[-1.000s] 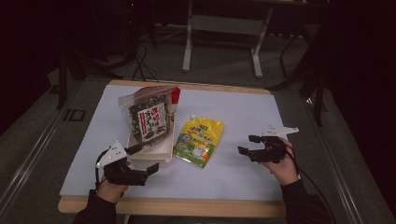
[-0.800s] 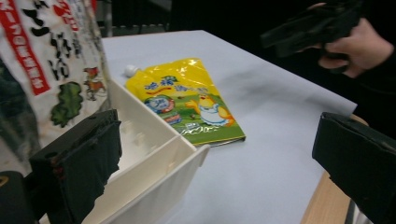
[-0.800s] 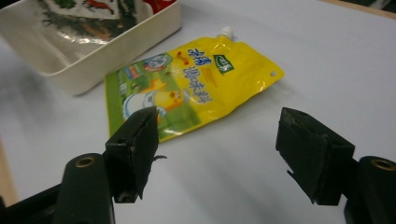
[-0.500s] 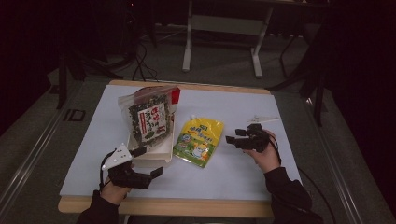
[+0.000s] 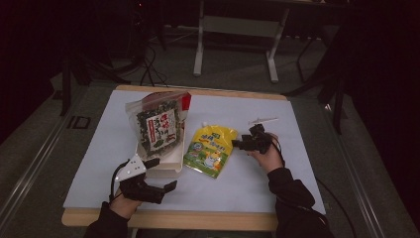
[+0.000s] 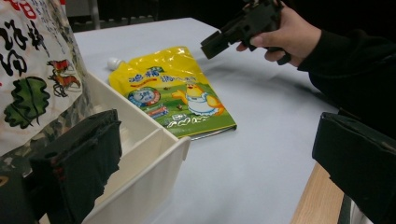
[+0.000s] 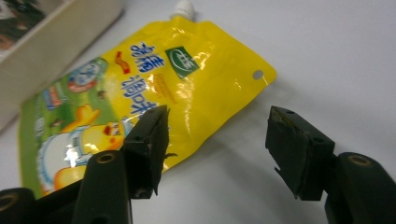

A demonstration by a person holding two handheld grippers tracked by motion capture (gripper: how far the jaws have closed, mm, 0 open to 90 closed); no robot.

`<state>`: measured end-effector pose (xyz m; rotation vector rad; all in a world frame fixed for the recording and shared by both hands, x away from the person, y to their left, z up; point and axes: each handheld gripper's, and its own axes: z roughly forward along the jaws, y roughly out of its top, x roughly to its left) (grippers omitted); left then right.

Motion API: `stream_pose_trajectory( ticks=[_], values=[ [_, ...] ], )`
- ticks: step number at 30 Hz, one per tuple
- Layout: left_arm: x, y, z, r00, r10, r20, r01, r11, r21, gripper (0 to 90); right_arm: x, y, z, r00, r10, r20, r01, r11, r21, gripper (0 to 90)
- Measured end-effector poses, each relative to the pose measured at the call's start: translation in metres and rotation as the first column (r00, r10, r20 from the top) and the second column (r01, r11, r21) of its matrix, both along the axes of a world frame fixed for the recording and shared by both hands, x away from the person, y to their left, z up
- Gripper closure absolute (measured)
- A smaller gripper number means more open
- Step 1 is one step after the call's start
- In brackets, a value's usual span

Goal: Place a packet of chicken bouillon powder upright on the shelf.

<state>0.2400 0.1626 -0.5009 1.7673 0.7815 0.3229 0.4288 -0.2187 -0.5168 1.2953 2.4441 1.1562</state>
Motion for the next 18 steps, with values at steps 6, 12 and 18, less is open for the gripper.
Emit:
stream_pose_trajectory(
  ticks=[6, 12, 18],
  values=[
    [-0.001, -0.001, -0.001, 1.0, -0.008, -0.002, 0.008, 1.0, 0.004, 2.8, 0.013, 0.004, -0.011, 0.9996, -0.01, -0.025, 0.01, 1.0, -0.002, 39.2],
    [0.0, 0.0, -0.002, 0.9999, -0.008, -0.009, 0.008, 1.0, 0.0, 2.8, 0.021, 0.007, -0.019, 0.9988, 0.006, -0.049, -0.005, 1.0, 0.017, 40.9],
    [0.0, 0.0, -0.002, 0.9999, -0.007, -0.01, 0.007, 1.0, -0.007, 2.9, 0.024, 0.014, -0.02, 0.9983, 0.019, -0.056, -0.019, 1.0, 0.004, 56.8]
  ],
)
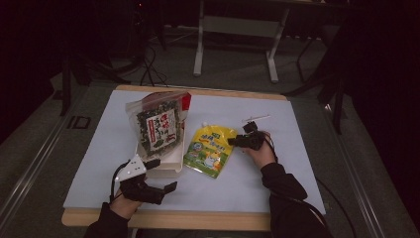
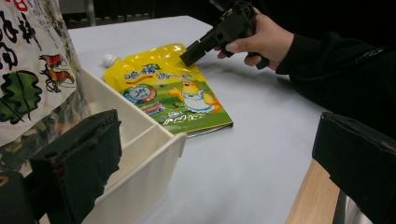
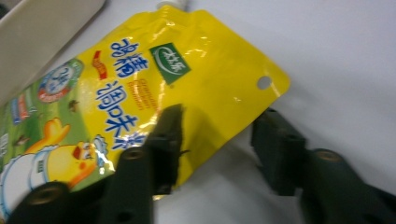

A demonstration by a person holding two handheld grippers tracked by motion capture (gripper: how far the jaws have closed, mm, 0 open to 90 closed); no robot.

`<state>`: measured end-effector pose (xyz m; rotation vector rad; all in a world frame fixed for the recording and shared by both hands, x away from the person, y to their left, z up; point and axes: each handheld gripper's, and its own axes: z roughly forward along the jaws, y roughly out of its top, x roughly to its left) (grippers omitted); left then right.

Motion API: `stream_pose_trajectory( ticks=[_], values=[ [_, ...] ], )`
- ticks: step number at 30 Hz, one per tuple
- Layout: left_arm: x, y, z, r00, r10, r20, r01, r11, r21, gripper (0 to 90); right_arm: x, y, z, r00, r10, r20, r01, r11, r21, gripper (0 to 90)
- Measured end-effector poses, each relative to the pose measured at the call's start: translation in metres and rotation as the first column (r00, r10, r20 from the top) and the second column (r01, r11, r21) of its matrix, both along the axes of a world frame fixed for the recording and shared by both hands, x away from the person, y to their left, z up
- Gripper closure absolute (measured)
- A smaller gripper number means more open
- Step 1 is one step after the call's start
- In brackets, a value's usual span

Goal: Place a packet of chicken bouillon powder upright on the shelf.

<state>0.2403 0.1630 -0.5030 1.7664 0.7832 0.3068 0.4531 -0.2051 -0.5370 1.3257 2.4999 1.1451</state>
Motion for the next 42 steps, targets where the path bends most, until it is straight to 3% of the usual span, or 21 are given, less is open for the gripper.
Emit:
stream_pose_trajectory(
  ticks=[8, 10, 11, 14, 17, 24, 34, 36, 42],
  values=[
    [0.001, 0.0, -0.001, 1.0, 0.002, -0.006, -0.002, 1.0, 0.0, 2.8, 0.001, 0.013, 0.004, 0.999, 0.041, -0.018, -0.041, 0.999, 0.003, 77.2],
    [0.001, 0.0, -0.001, 1.0, 0.002, -0.007, -0.002, 1.0, 0.001, 2.8, 0.001, 0.017, 0.002, 0.9991, 0.038, -0.02, -0.038, 0.999, -0.018, 80.0],
    [0.001, 0.0, -0.001, 1.0, 0.004, -0.007, -0.004, 1.0, 0.004, 2.8, 0.001, 0.018, 0.001, 0.9992, 0.036, -0.019, -0.037, 0.999, -0.031, 86.3],
    [0.001, 0.0, -0.001, 1.0, 0.004, -0.008, -0.004, 1.0, 0.002, 2.9, -0.001, 0.02, 0.003, 0.9992, 0.039, -0.004, -0.039, 0.998, -0.044, 89.1],
    [0.001, 0.0, -0.001, 0.9999, 0.003, -0.01, -0.003, 1.0, -0.002, 2.8, -0.002, 0.021, 0.005, 0.9992, 0.04, -0.002, -0.04, 0.998, -0.053, 89.4],
    [0.001, 0.0, -0.001, 0.9999, 0.001, -0.01, -0.001, 1.0, -0.004, 2.9, -0.008, 0.019, 0.02, 0.9967, 0.063, 0.051, -0.061, 0.997, -0.043, 90.0],
    [0.0, -0.002, 0.0, 1.0, -0.002, -0.006, 0.002, 1.0, 0.001, 2.9, -0.027, 0.021, 0.054, 0.98, 0.126, 0.154, -0.122, 0.992, -0.036, 90.0],
    [0.0, -0.003, 0.001, 1.0, -0.006, -0.005, 0.006, 1.0, 0.001, 2.9, -0.034, 0.023, 0.064, 0.9712, 0.147, 0.188, -0.142, 0.989, -0.038, 90.0],
    [0.0, -0.004, 0.001, 0.9999, -0.01, -0.006, 0.01, 0.9999, -0.002, 2.9, -0.046, 0.025, 0.077, 0.9603, 0.17, 0.221, -0.167, 0.985, -0.035, 90.0]
  ],
)
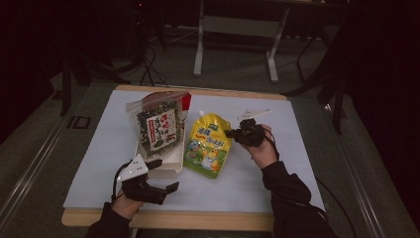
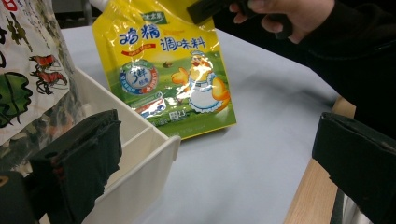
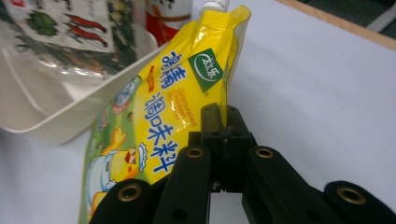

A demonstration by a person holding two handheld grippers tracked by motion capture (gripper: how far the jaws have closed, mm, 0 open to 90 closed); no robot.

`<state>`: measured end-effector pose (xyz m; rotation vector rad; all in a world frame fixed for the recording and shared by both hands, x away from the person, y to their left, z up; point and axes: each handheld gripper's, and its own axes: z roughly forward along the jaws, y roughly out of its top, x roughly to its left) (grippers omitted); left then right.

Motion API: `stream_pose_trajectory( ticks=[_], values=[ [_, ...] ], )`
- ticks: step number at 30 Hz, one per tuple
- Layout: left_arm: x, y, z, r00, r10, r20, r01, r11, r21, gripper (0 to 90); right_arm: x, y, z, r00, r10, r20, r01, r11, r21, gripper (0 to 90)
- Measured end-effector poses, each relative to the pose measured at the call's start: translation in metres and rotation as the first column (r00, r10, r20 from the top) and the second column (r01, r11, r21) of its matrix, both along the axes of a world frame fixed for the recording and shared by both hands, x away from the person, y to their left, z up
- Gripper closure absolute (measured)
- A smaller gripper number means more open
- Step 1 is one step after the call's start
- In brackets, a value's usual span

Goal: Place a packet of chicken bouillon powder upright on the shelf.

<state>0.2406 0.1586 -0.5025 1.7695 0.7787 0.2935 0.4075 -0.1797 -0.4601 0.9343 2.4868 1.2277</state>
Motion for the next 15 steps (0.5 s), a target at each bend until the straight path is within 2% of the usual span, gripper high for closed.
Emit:
stream_pose_trajectory(
  ticks=[5, 7, 15],
  values=[
    [0.0, 0.0, 0.0, 1.0, 0.004, 0.0, -0.004, 1.0, 0.003, 3.0, -0.012, 0.002, 0.01, 0.9986, 0.032, 0.042, -0.033, 0.999, 0.011, 90.0],
    [0.0, 0.0, -0.001, 1.0, 0.003, 0.003, -0.003, 1.0, 0.0, 4.1, -0.019, 0.003, 0.016, 0.9958, 0.053, 0.075, -0.054, 0.999, 0.007, 90.0],
    [-0.001, -0.001, 0.0, 0.9999, 0.001, 0.01, -0.001, 1.0, 0.0, 3.9, -0.034, 0.003, 0.027, 0.9866, 0.106, 0.124, -0.109, 0.994, 0.011, 90.0]
  ],
)
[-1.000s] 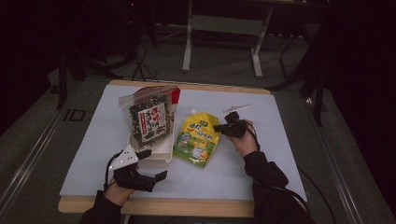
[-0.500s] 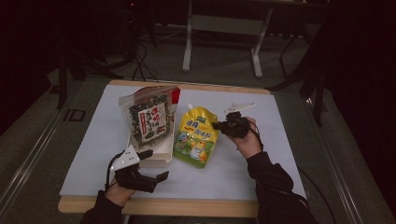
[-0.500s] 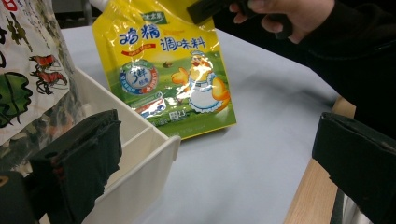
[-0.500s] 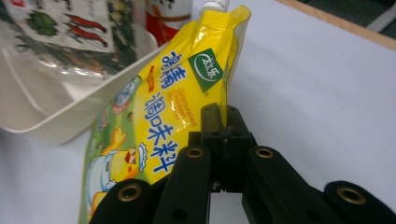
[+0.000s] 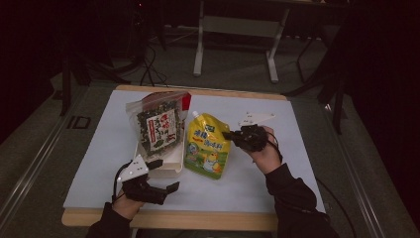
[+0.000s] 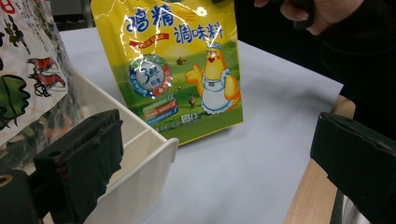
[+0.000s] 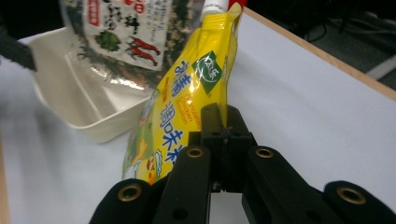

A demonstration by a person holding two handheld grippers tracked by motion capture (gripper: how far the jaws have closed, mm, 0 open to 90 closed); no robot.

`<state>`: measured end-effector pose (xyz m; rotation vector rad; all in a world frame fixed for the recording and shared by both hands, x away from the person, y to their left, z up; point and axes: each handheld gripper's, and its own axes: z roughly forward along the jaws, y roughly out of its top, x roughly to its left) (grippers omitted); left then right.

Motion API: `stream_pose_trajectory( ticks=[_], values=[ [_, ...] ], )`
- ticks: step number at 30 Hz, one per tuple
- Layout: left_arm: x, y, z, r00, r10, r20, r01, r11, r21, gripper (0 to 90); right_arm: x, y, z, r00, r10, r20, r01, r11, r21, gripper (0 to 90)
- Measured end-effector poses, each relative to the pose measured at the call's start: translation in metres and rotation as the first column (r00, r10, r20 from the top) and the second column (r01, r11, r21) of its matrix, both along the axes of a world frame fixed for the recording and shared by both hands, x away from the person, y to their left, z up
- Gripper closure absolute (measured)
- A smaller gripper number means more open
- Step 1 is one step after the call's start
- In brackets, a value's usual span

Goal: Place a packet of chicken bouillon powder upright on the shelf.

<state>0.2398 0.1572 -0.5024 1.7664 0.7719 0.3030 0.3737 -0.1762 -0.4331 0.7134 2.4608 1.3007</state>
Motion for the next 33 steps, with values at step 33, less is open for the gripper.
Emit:
stream_pose_trajectory(
  ticks=[33],
  values=[
    [0.065, -0.02, 0.031, 0.9977, -0.067, 0.01, 0.067, 0.9959, 0.061, 7.9, -0.048, -0.003, 0.006, 0.9785, 0.202, 0.042, -0.203, 0.979, 0.013, 90.0]
  ],
)
